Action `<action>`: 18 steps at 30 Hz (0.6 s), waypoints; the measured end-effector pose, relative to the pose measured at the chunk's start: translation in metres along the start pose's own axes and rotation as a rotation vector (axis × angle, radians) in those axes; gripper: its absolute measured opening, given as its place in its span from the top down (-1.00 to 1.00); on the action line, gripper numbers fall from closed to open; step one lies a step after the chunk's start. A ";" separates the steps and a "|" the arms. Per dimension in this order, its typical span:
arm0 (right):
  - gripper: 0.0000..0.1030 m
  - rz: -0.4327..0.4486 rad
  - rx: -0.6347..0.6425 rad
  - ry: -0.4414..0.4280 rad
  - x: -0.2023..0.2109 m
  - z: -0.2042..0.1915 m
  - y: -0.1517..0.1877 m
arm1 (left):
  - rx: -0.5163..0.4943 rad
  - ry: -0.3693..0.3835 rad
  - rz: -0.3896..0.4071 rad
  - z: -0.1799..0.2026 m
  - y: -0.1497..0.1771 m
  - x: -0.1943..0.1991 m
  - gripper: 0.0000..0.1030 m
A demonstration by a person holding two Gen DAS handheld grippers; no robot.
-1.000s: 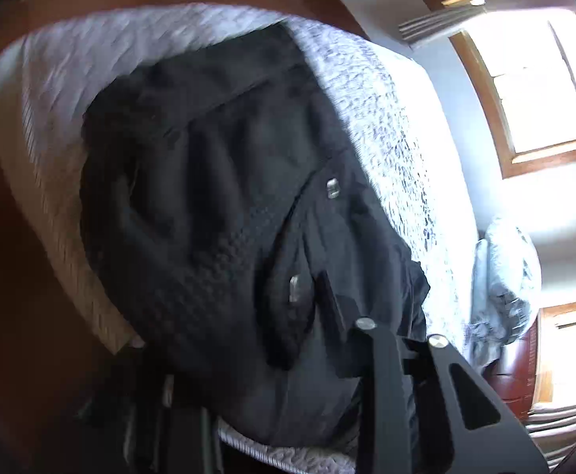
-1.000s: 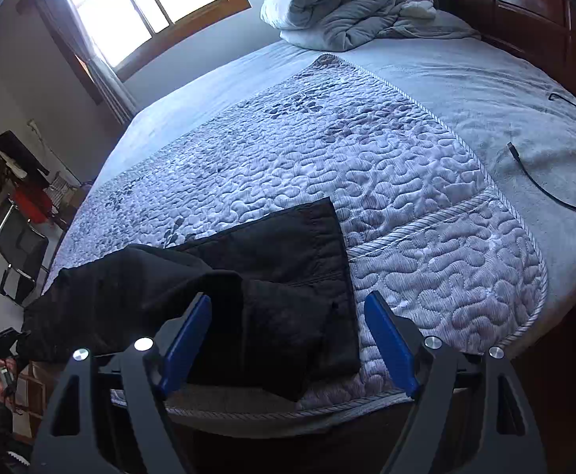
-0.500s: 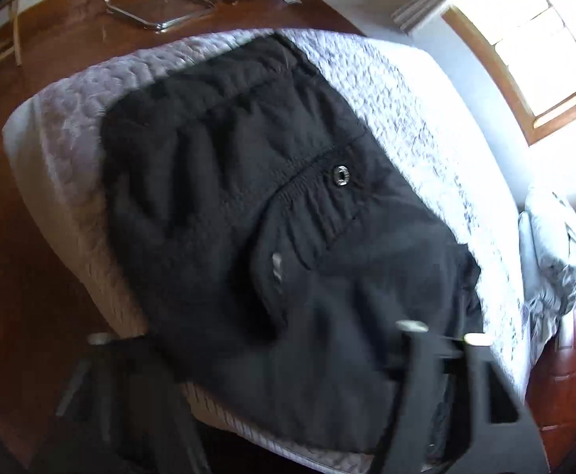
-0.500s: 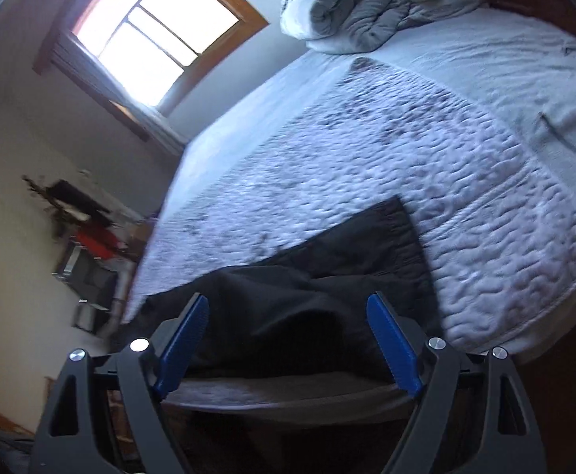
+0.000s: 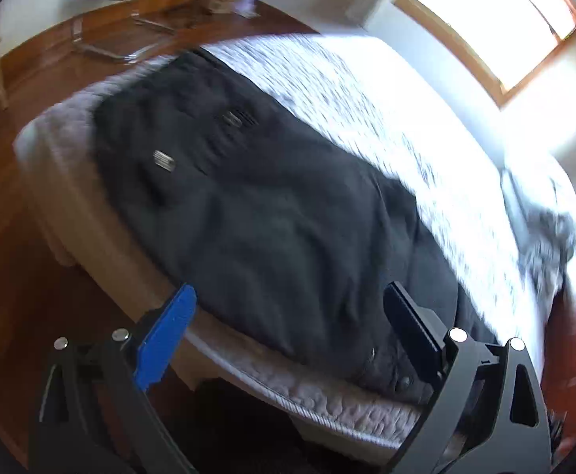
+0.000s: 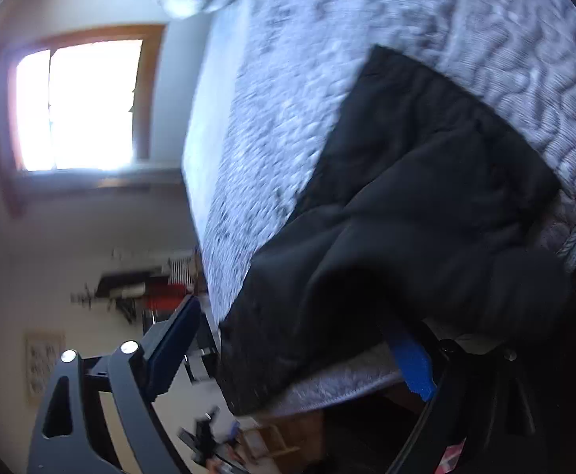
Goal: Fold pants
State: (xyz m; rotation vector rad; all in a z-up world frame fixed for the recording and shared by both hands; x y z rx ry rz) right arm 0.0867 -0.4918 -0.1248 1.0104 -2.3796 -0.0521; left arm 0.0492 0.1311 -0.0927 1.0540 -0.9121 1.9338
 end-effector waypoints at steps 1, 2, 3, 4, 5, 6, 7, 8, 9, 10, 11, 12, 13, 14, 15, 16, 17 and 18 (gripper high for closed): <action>-0.43 0.010 -0.014 0.024 -0.001 0.002 -0.006 | -0.015 0.000 -0.022 0.005 0.002 -0.009 -0.86; -0.05 0.023 -0.030 0.053 -0.002 0.005 -0.012 | -0.026 0.005 -0.048 0.011 0.004 -0.021 -0.86; 0.28 0.029 -0.062 0.095 -0.004 0.010 -0.020 | -0.027 0.002 -0.060 0.013 0.005 -0.029 -0.86; 0.39 0.025 -0.098 0.121 -0.007 0.016 -0.024 | -0.025 -0.008 -0.080 0.013 0.005 -0.040 -0.86; 0.62 0.022 -0.127 0.119 -0.009 0.018 -0.027 | -0.021 -0.021 -0.097 0.011 0.007 -0.051 -0.86; 0.80 0.022 -0.134 0.105 -0.011 0.020 -0.032 | -0.016 -0.043 -0.113 0.009 0.007 -0.062 -0.86; 0.82 0.023 -0.116 0.116 -0.011 0.015 -0.035 | -0.018 -0.057 -0.121 0.008 0.007 -0.071 -0.86; 0.89 0.032 -0.066 0.125 -0.010 0.004 -0.037 | -0.021 -0.061 -0.124 0.006 0.007 -0.076 -0.89; 0.89 0.042 -0.012 0.128 -0.008 -0.007 -0.039 | -0.029 -0.066 -0.129 0.005 0.008 -0.081 -0.91; 0.89 0.056 0.064 0.129 -0.006 -0.023 -0.039 | -0.036 -0.069 -0.130 0.005 0.008 -0.084 -0.94; 0.90 0.076 0.145 0.106 0.000 -0.039 -0.036 | -0.044 -0.085 -0.131 0.007 0.009 -0.086 -0.94; 0.90 0.103 0.280 0.041 0.008 -0.066 -0.029 | -0.046 -0.094 -0.131 0.008 0.009 -0.086 -0.94; 0.90 0.117 0.389 -0.003 0.014 -0.085 -0.020 | -0.049 -0.101 -0.132 0.008 0.008 -0.087 -0.94; 0.90 0.135 0.501 -0.021 0.019 -0.104 -0.008 | -0.052 -0.104 -0.133 0.009 0.009 -0.088 -0.94; 0.90 0.166 0.582 -0.018 0.025 -0.114 0.003 | -0.056 -0.103 -0.134 0.010 0.009 -0.088 -0.94; 0.90 0.171 0.598 -0.023 0.028 -0.115 0.008 | -0.057 -0.100 -0.134 0.010 0.010 -0.088 -0.94; 0.90 0.161 0.580 -0.030 0.027 -0.110 0.010 | -0.059 -0.097 -0.134 0.012 0.010 -0.090 -0.94; 0.90 0.150 0.542 -0.019 0.026 -0.098 0.009 | -0.061 -0.097 -0.136 0.011 0.010 -0.089 -0.94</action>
Point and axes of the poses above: each gripper's, at about its wrist camera, not at the fingertips, and x roughly against the way its jaws point, z to its right, y to its underside, the point moved 6 cm from there along -x, roughly the way its jaws point, and after that the axes turned 13 degrees about -z, right-handed, at the moved point
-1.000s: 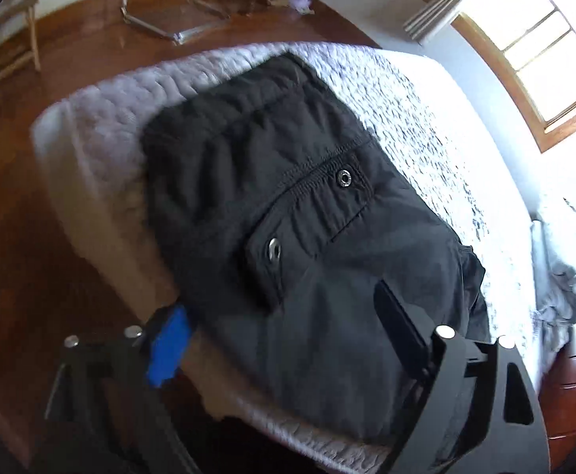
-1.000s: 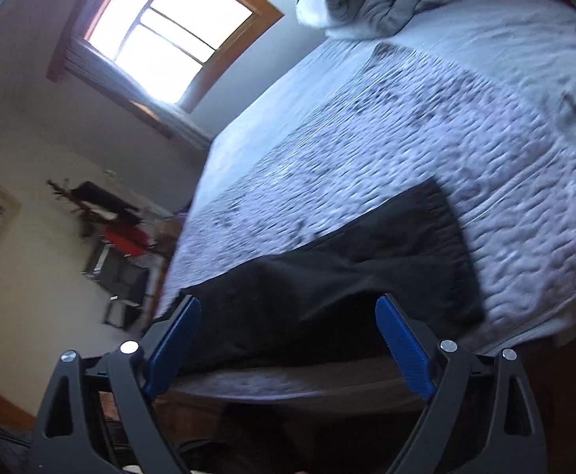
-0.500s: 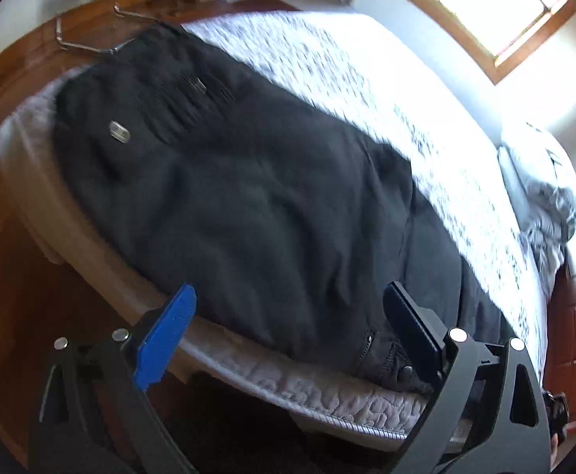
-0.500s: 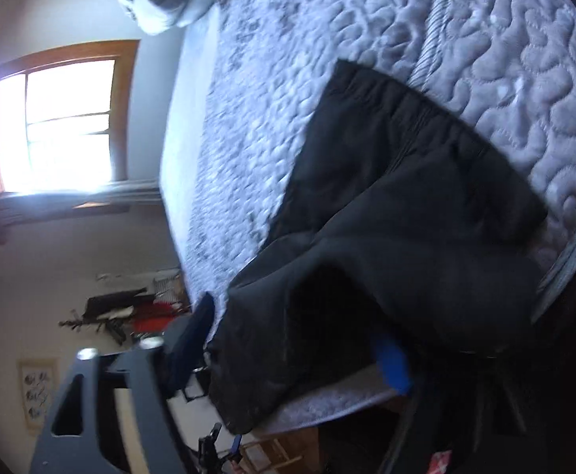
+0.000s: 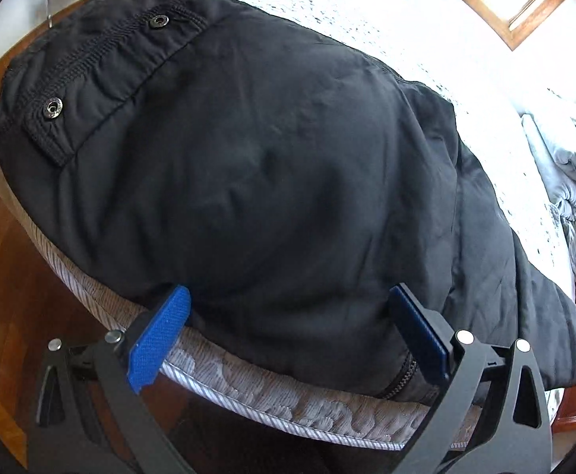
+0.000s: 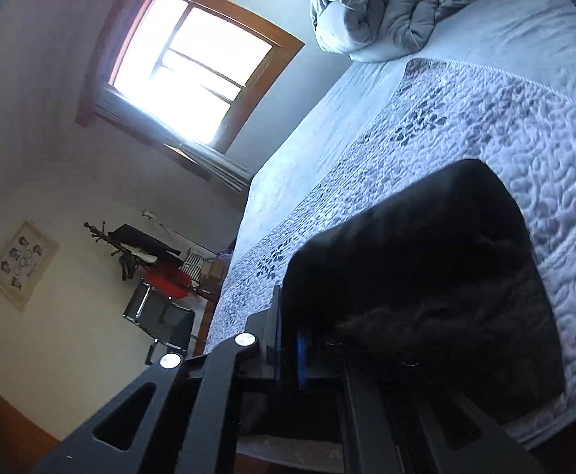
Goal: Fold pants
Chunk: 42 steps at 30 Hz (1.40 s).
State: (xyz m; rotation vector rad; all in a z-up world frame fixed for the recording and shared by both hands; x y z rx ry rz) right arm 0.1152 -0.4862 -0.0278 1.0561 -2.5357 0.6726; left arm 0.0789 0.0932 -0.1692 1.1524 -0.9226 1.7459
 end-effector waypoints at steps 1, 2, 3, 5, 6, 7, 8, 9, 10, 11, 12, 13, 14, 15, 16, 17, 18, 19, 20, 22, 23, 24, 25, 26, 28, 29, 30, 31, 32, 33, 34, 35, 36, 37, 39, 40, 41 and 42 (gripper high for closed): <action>0.90 -0.012 -0.029 0.038 0.000 0.015 0.007 | -0.003 -0.003 -0.004 -0.001 0.000 0.001 -0.94; 0.90 -0.028 -0.057 0.102 -0.001 0.032 0.014 | -0.003 -0.006 -0.006 -0.001 0.000 -0.001 -0.94; 0.89 -0.058 -0.096 0.175 -0.005 0.054 0.023 | -0.003 -0.012 -0.011 -0.001 0.000 0.000 -0.94; 0.80 -0.122 -0.164 0.247 -0.016 0.089 0.040 | -0.004 -0.027 -0.021 0.005 -0.004 -0.001 -0.94; 0.58 -0.152 -0.218 0.272 -0.020 0.108 0.051 | -0.003 -0.036 -0.028 0.010 -0.008 -0.003 -0.94; 0.43 -0.169 -0.254 0.288 -0.020 0.121 0.058 | 0.000 -0.042 -0.033 0.011 -0.009 -0.003 -0.94; 0.18 -0.179 -0.283 0.308 -0.019 0.133 0.064 | 0.005 -0.047 -0.036 0.013 -0.011 -0.003 -0.94; 0.03 -0.173 -0.299 0.322 -0.016 0.140 0.067 | 0.009 -0.050 -0.039 0.013 -0.012 -0.006 -0.94; -0.01 -0.164 -0.309 0.317 -0.012 0.142 0.069 | 0.016 -0.053 -0.041 0.014 -0.013 -0.005 -0.94; -0.03 -0.163 -0.314 0.310 -0.009 0.143 0.070 | 0.021 -0.055 -0.043 0.014 -0.014 -0.006 -0.94; -0.10 -0.168 -0.313 0.312 -0.007 0.141 0.071 | 0.029 -0.056 -0.045 0.015 -0.014 -0.004 -0.94; -0.16 -0.173 -0.314 0.312 -0.004 0.139 0.074 | 0.035 -0.051 -0.044 0.017 -0.014 -0.001 -0.94; -0.22 -0.182 -0.320 0.305 -0.003 0.138 0.075 | 0.040 -0.041 -0.041 0.018 -0.015 0.002 -0.94; -0.24 -0.196 -0.338 0.278 -0.002 0.136 0.081 | 0.047 -0.025 -0.033 0.020 -0.014 0.007 -0.94; -0.24 -0.201 -0.363 0.245 0.000 0.135 0.085 | 0.052 -0.020 -0.024 0.020 -0.014 0.011 -0.94; -0.26 -0.202 -0.392 0.214 -0.002 0.135 0.089 | 0.057 -0.020 -0.012 0.020 -0.015 0.015 -0.94; -0.32 -0.205 -0.419 0.192 -0.005 0.136 0.091 | 0.061 -0.026 -0.002 0.018 -0.016 0.018 -0.94; -0.38 -0.208 -0.446 0.177 -0.009 0.141 0.094 | 0.061 -0.033 -0.001 0.017 -0.016 0.018 -0.94; -0.47 -0.208 -0.473 0.167 -0.013 0.144 0.096 | 0.062 -0.044 -0.014 0.014 -0.018 0.015 -0.94; -0.51 -0.192 -0.535 0.156 -0.023 0.155 0.095 | 0.072 -0.060 -0.036 0.006 -0.019 0.010 -0.94; -0.54 -0.180 -0.567 0.149 -0.028 0.163 0.094 | 0.079 -0.062 -0.044 0.004 -0.020 0.008 -0.94; -0.59 -0.175 -0.593 0.148 -0.031 0.168 0.093 | 0.086 -0.053 -0.048 0.001 -0.021 0.006 -0.94; -0.60 -0.169 -0.623 0.144 -0.033 0.173 0.093 | 0.091 -0.053 -0.050 -0.001 -0.023 0.005 -0.94; -0.60 -0.158 -0.660 0.136 -0.035 0.179 0.093 | 0.096 -0.055 -0.053 -0.003 -0.023 0.005 -0.94; -0.64 -0.142 -0.687 0.125 -0.040 0.182 0.088 | 0.094 -0.044 -0.063 -0.005 -0.026 0.002 -0.94; -0.65 -0.138 -0.691 0.127 -0.042 0.182 0.087 | 0.089 -0.046 -0.069 -0.005 -0.027 0.001 -0.94; -0.64 -0.135 -0.691 0.132 -0.041 0.181 0.087 | 0.085 -0.050 -0.074 -0.006 -0.028 -0.002 -0.94; -0.57 -0.111 -0.686 0.129 -0.040 0.178 0.084 | 0.083 -0.053 -0.078 -0.006 -0.029 -0.004 -0.94; -0.26 -0.087 -0.662 0.122 -0.039 0.174 0.080 | 0.081 -0.056 -0.083 -0.005 -0.031 -0.006 -0.94; -0.06 -0.081 -0.622 0.124 -0.039 0.168 0.075 | 0.083 -0.055 -0.088 -0.004 -0.033 -0.007 -0.94; -0.02 -0.085 -0.596 0.142 -0.039 0.164 0.071 | 0.091 -0.047 -0.090 -0.005 -0.035 -0.008 -0.94; 0.13 -0.093 -0.568 0.170 -0.041 0.161 0.066 | 0.100 -0.038 -0.090 -0.006 -0.037 -0.008 -0.94; 0.41 -0.096 -0.556 0.180 -0.043 0.161 0.063 | 0.117 -0.022 -0.091 -0.007 -0.039 -0.008 -0.94; 0.51 -0.099 -0.545 0.185 -0.045 0.160 0.060 | 0.131 -0.008 -0.093 -0.011 -0.043 -0.006 -0.94; 0.68 -0.118 -0.505 0.216 -0.047 0.156 0.050 | 0.166 0.025 -0.093 -0.016 -0.048 -0.008 -0.94; 0.72 -0.123 -0.479 0.227 -0.048 0.154 0.045 | 0.184 0.039 -0.095 -0.019 -0.051 -0.009 -0.94; 0.77 -0.126 -0.455 0.228 -0.047 0.150 0.041 | 0.195 0.046 -0.095 -0.022 -0.051 -0.009 -0.94; 0.79 -0.126 -0.434 0.218 -0.046 0.146 0.033 | 0.210 0.053 -0.095 -0.022 -0.054 -0.010 -0.94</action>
Point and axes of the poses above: each gripper's, at about its wrist camera, not at the fingertips, and x roughly against the way its jaws point, z to its right, y to its underside, the point moved 6 cm from there along -x, roughly the way its jaws point, and after that the axes turned 13 degrees about -z, right-handed, at the moved point
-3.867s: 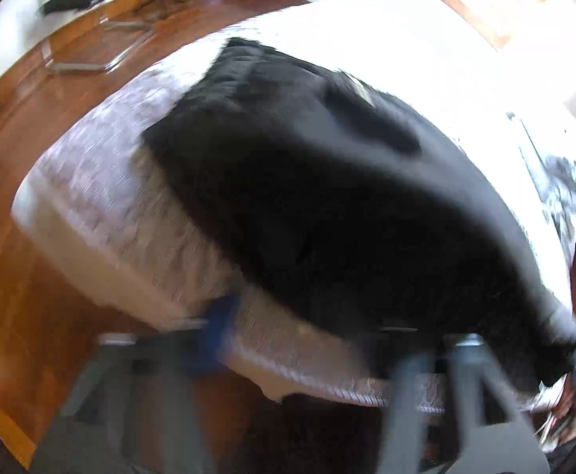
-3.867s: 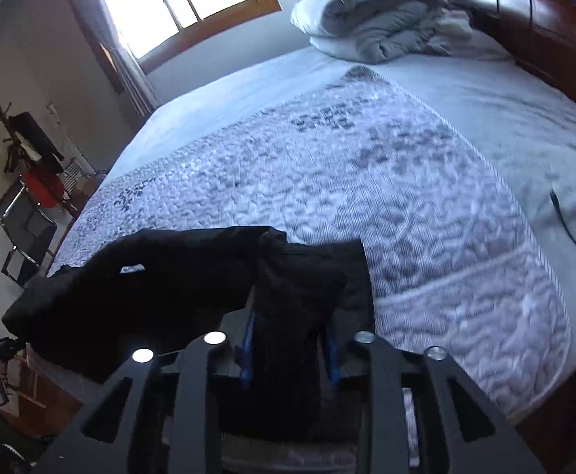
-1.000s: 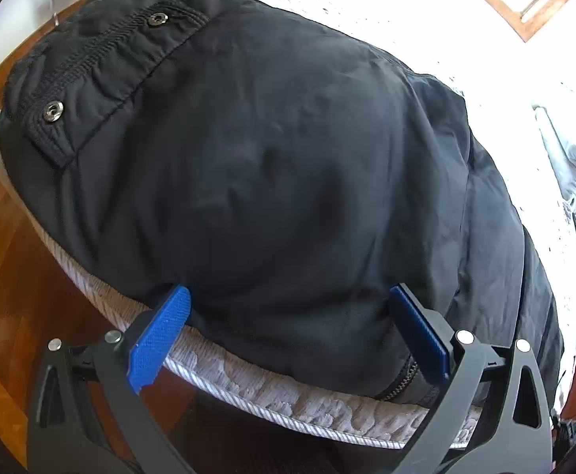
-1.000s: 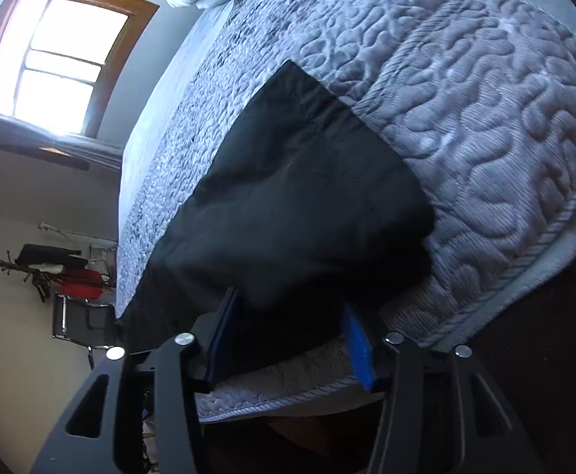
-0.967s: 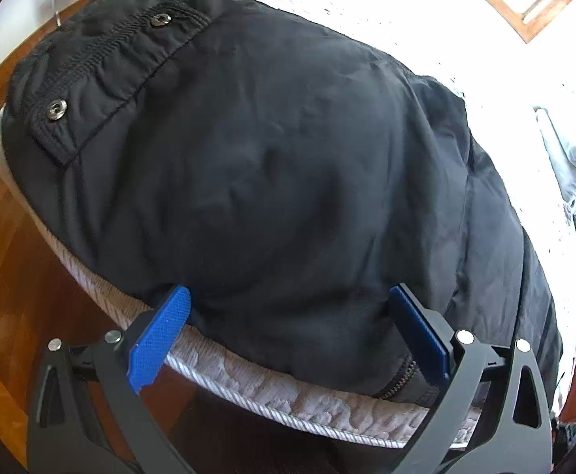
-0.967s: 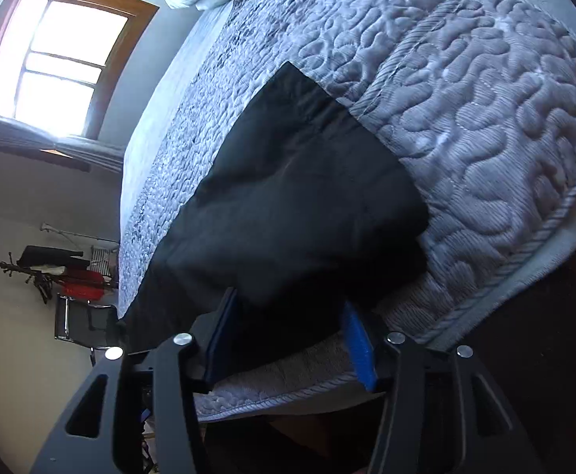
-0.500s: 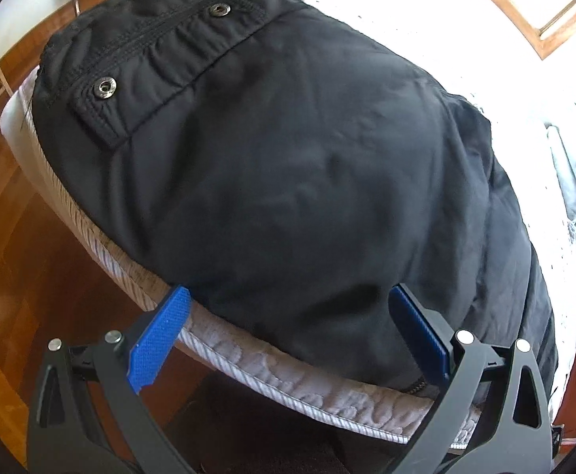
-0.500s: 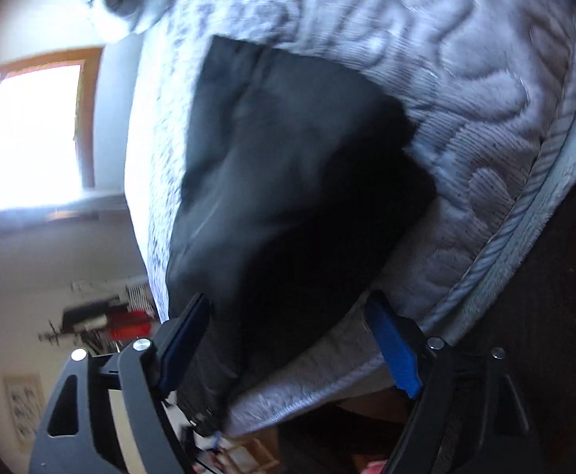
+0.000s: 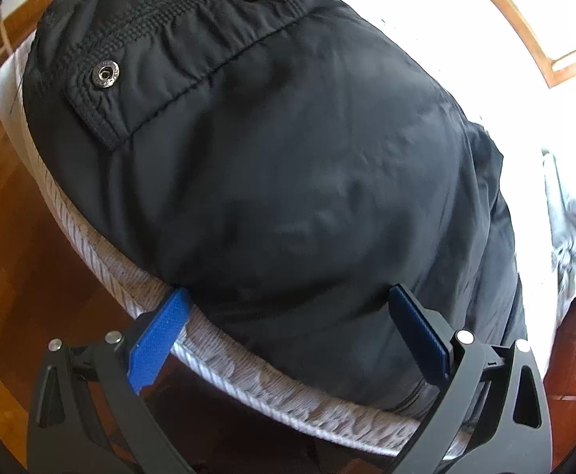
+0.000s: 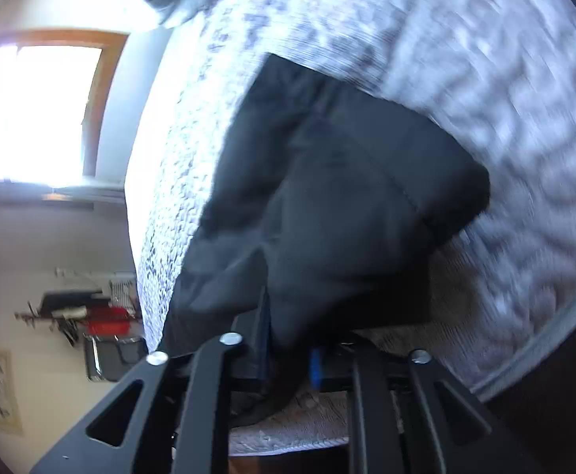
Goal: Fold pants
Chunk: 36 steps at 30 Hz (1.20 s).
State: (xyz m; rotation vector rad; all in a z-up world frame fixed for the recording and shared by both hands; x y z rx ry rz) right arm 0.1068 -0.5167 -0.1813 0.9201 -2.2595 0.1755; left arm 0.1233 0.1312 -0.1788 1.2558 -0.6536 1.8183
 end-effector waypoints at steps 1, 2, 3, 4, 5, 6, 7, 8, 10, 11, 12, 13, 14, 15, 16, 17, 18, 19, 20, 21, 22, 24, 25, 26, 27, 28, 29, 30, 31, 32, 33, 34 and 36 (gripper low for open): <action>0.80 -0.003 0.014 -0.011 0.003 -0.006 -0.004 | 0.006 0.000 -0.003 0.001 -0.003 -0.002 -0.94; 0.81 -0.004 0.025 -0.022 0.006 -0.010 -0.008 | 0.005 -0.006 -0.009 0.002 -0.005 -0.005 -0.94; 0.81 -0.002 0.046 -0.025 0.011 -0.015 -0.013 | -0.001 -0.021 -0.016 0.003 -0.007 -0.008 -0.94; 0.81 0.005 0.072 -0.017 0.014 -0.021 -0.017 | -0.008 -0.034 -0.022 0.007 -0.008 -0.011 -0.94; 0.83 0.016 0.099 -0.002 0.019 -0.026 -0.021 | -0.011 -0.038 -0.024 0.012 -0.009 -0.012 -0.94; 0.83 0.037 0.137 0.021 0.028 -0.032 -0.025 | -0.013 -0.031 -0.026 0.022 -0.009 -0.015 -0.94; 0.83 0.063 0.167 0.038 0.039 -0.037 -0.031 | -0.016 -0.016 -0.030 0.031 -0.010 -0.018 -0.94; 0.83 0.089 0.179 0.044 0.049 -0.039 -0.037 | -0.020 -0.002 -0.035 0.038 -0.012 -0.020 -0.94; 0.83 0.117 0.164 0.047 0.065 -0.037 -0.049 | -0.050 0.029 -0.059 0.061 -0.012 -0.031 -0.94; 0.83 0.134 0.144 0.062 0.073 -0.028 -0.057 | -0.072 0.035 -0.069 0.073 -0.011 -0.038 -0.94; 0.83 0.143 0.126 0.086 0.076 -0.021 -0.064 | -0.090 0.030 -0.077 0.083 -0.011 -0.043 -0.94; 0.83 0.145 0.103 0.126 0.078 -0.005 -0.069 | -0.113 0.013 -0.081 0.093 -0.009 -0.049 -0.94; 0.83 0.142 0.066 0.145 0.078 0.010 -0.073 | -0.138 -0.009 -0.079 0.102 -0.009 -0.054 -0.94; 0.83 0.136 0.035 0.152 0.078 0.023 -0.075 | -0.164 -0.031 -0.077 0.111 -0.008 -0.059 -0.94; 0.83 0.125 0.005 0.170 0.075 0.038 -0.076 | -0.183 -0.051 -0.074 0.115 -0.008 -0.062 -0.94; 0.83 0.120 -0.010 0.181 0.070 0.049 -0.077 | -0.194 -0.063 -0.070 0.116 -0.009 -0.062 -0.94; 0.82 0.115 -0.025 0.179 0.068 0.061 -0.078 | -0.197 -0.074 -0.064 0.117 -0.010 -0.064 -0.94; 0.80 0.120 -0.028 0.170 0.064 0.065 -0.074 | -0.196 -0.072 -0.062 0.116 -0.012 -0.063 -0.94; 0.77 0.125 -0.027 0.164 0.064 0.072 -0.072 | -0.198 -0.057 -0.063 0.113 -0.013 -0.060 -0.94; 0.76 0.133 -0.022 0.159 0.064 0.074 -0.072 | -0.202 -0.043 -0.065 0.111 -0.013 -0.058 -0.94; 0.74 0.139 -0.019 0.152 0.063 0.075 -0.072 | -0.203 -0.028 -0.068 0.106 -0.009 -0.051 -0.94; 0.60 0.142 -0.018 0.149 0.065 0.076 -0.068 | -0.194 0.000 -0.057 0.095 -0.010 -0.039 -0.94; 0.53 0.138 -0.024 0.145 0.070 0.081 -0.064 | -0.191 0.002 -0.037 0.089 -0.011 -0.031 -0.94; 0.36 0.137 -0.026 0.140 0.071 0.082 -0.062 | -0.191 -0.002 -0.011 0.085 -0.011 -0.023 -0.94; 0.34 0.146 -0.029 0.138 0.073 0.084 -0.060 | -0.195 -0.015 0.022 0.079 -0.012 -0.012 -0.94; 0.33 0.152 -0.038 0.137 0.075 0.087 -0.059 | -0.201 -0.027 0.045 0.076 -0.012 -0.004 -0.94; 0.24 0.159 -0.061 0.128 0.076 0.091 -0.059 | -0.210 -0.040 0.068 0.071 -0.012 0.005 -0.94; 0.18 0.169 -0.082 0.112 0.077 0.094 -0.058 | -0.215 -0.046 0.079 0.071 -0.005 0.015 -0.94; 0.17 0.182 -0.107 0.080 0.079 0.096 -0.059 | -0.222 -0.054 0.090 0.071 -0.002 0.022 -0.94; 0.15 0.191 -0.129 0.050 0.081 0.100 -0.058 | -0.229 -0.059 0.099 0.070 0.002 0.028 -0.94; 0.12 0.197 -0.150 0.020 0.083 0.104 -0.059 | -0.238 -0.062 0.105 0.069 0.005 0.032 -0.94; 0.11 0.202 -0.164 0.000 0.083 0.108 -0.060 | -0.245 -0.059 0.105 0.071 0.009 0.034 -0.94; 0.09 0.218 -0.203 -0.049 0.086 0.113 -0.065 | -0.246 -0.048 0.100 0.074 0.022 0.037 -0.94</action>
Point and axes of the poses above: each gripper's, at about its wrist camera, not at the fingertips, and x roughly against the way its jaws point, z to its right, y to its underside, the point moved 6 cm from there along -x, roughly the way its jaws point, and after that the axes turned 13 degrees about -z, right-handed, at the moved point
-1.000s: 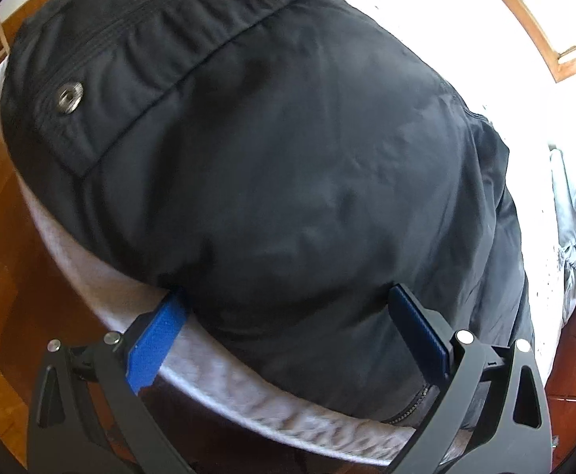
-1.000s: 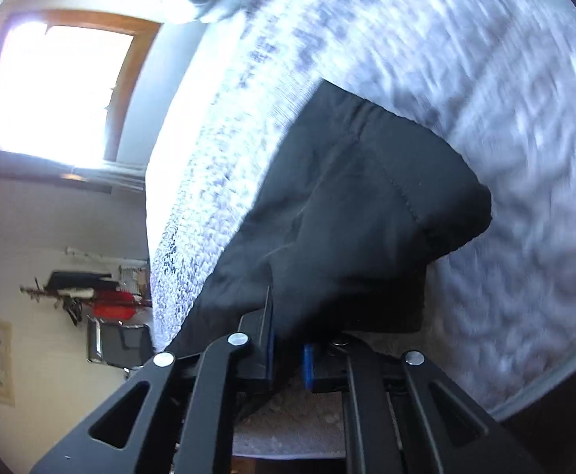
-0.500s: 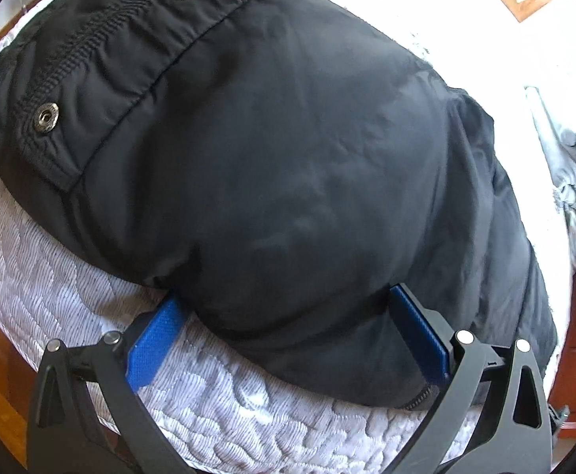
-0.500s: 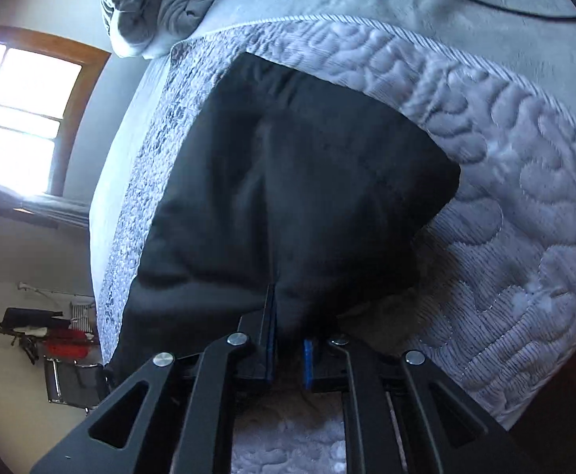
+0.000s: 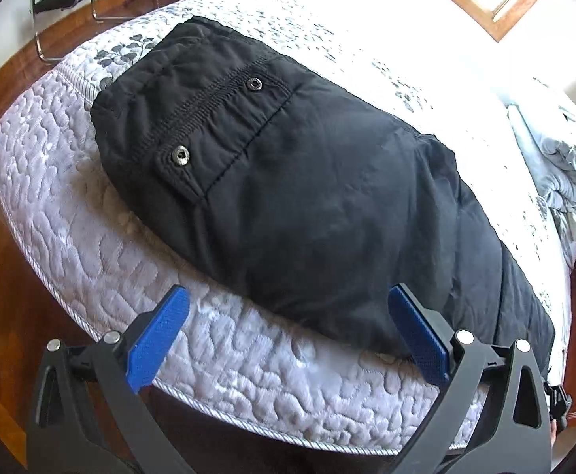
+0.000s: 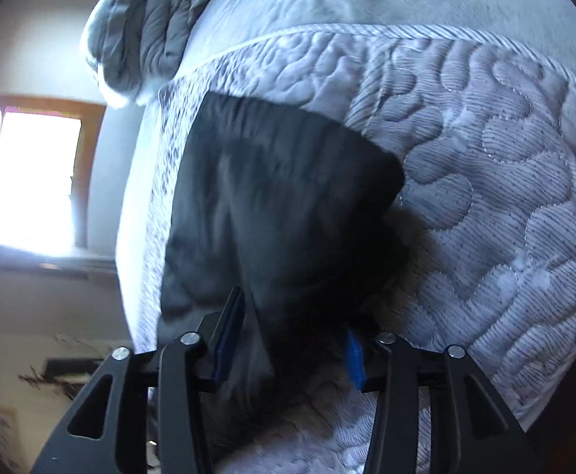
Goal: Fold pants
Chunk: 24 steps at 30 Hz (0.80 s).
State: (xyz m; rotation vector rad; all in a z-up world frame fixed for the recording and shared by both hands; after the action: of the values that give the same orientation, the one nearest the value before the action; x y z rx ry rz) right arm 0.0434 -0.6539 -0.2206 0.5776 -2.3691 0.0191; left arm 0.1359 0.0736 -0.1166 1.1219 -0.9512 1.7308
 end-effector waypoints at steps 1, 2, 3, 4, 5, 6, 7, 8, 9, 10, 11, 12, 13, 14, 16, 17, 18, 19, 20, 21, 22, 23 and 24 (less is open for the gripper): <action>0.09 0.008 -0.024 -0.035 0.001 0.002 -0.003 | 0.004 0.006 -0.003 0.005 0.003 -0.003 -0.94; 0.27 0.014 -0.038 -0.045 0.002 0.004 -0.005 | 0.008 0.013 -0.006 0.004 0.005 -0.003 -0.94; 0.39 0.017 -0.048 -0.054 0.002 0.006 -0.005 | 0.013 0.025 -0.013 0.002 0.008 -0.002 -0.94; 0.44 0.020 -0.045 -0.056 0.003 0.007 -0.006 | 0.015 0.032 -0.018 0.010 0.012 -0.007 -0.94; 0.55 0.026 -0.036 -0.054 0.005 0.002 -0.005 | 0.016 0.039 -0.022 0.015 0.016 -0.012 -0.94; 0.62 0.038 -0.009 -0.043 0.008 -0.006 -0.003 | 0.017 0.042 -0.026 0.014 0.019 -0.012 -0.94; 0.63 0.050 0.021 -0.028 0.011 -0.015 -0.001 | 0.016 0.043 -0.026 0.016 0.021 -0.015 -0.94; 0.65 0.073 0.079 -0.003 0.018 -0.029 0.004 | 0.016 0.045 -0.026 0.016 0.022 -0.016 -0.94; 0.66 0.091 0.127 0.014 0.021 -0.041 0.008 | 0.017 0.051 -0.029 0.015 0.024 -0.017 -0.94; 0.67 0.109 0.191 0.036 0.026 -0.057 0.014 | 0.020 0.054 -0.031 0.013 0.026 -0.017 -0.94; 0.67 0.125 0.254 0.063 0.030 -0.074 0.020 | 0.024 0.058 -0.032 0.011 0.027 -0.016 -0.94; 0.67 0.143 0.338 0.100 0.034 -0.097 0.031 | 0.028 0.064 -0.034 0.009 0.028 -0.015 -0.94; 0.67 0.153 0.403 0.126 0.035 -0.116 0.040 | 0.032 0.068 -0.034 0.007 0.029 -0.014 -0.94; 0.67 0.161 0.466 0.149 0.035 -0.134 0.050 | 0.036 0.075 -0.033 0.005 0.031 -0.014 -0.94; 0.67 0.172 0.602 0.186 0.032 -0.176 0.075 | 0.043 0.085 -0.029 0.004 0.031 -0.013 -0.94; 0.67 0.173 0.676 0.200 0.028 -0.198 0.092 | 0.044 0.090 -0.028 0.003 0.032 -0.011 -0.94; 0.67 0.171 0.726 0.210 0.023 -0.214 0.104 | 0.045 0.095 -0.027 0.003 0.033 -0.010 -0.94; 0.67 0.167 0.778 0.220 0.017 -0.229 0.118 | 0.046 0.099 -0.026 0.002 0.033 -0.009 -0.94; 0.67 0.159 0.852 0.234 0.009 -0.247 0.137 | 0.046 0.102 -0.024 0.001 0.034 -0.007 -0.94; 0.67 0.152 0.905 0.251 0.002 -0.260 0.152 | 0.047 0.106 -0.020 -0.001 0.034 -0.005 -0.94; 0.67 0.147 0.958 0.271 -0.005 -0.270 0.168 | 0.049 0.108 -0.017 -0.002 0.035 -0.003 -0.94; 0.67 0.139 1.010 0.292 -0.015 -0.281 0.182 | 0.053 0.110 -0.015 -0.004 0.035 -0.002 -0.94; 0.67 0.119 1.079 0.325 -0.030 -0.292 0.204 | 0.057 0.113 -0.014 -0.005 0.034 -0.001 -0.94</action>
State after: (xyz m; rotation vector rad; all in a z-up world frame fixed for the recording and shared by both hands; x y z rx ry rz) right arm 0.1618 -0.4098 0.0114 0.8183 -1.9093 1.3848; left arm 0.1028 0.0658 -0.1243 1.0532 -0.8274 1.7998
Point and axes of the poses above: each gripper's, at about its wrist camera, not at the fingertips, and x roughly against the way its jaws point, z to its right, y to its underside, the point moved 6 cm from there along -x, roughly the way its jaws point, and after that the axes turned 13 degrees about -z, right-handed, at the moved point
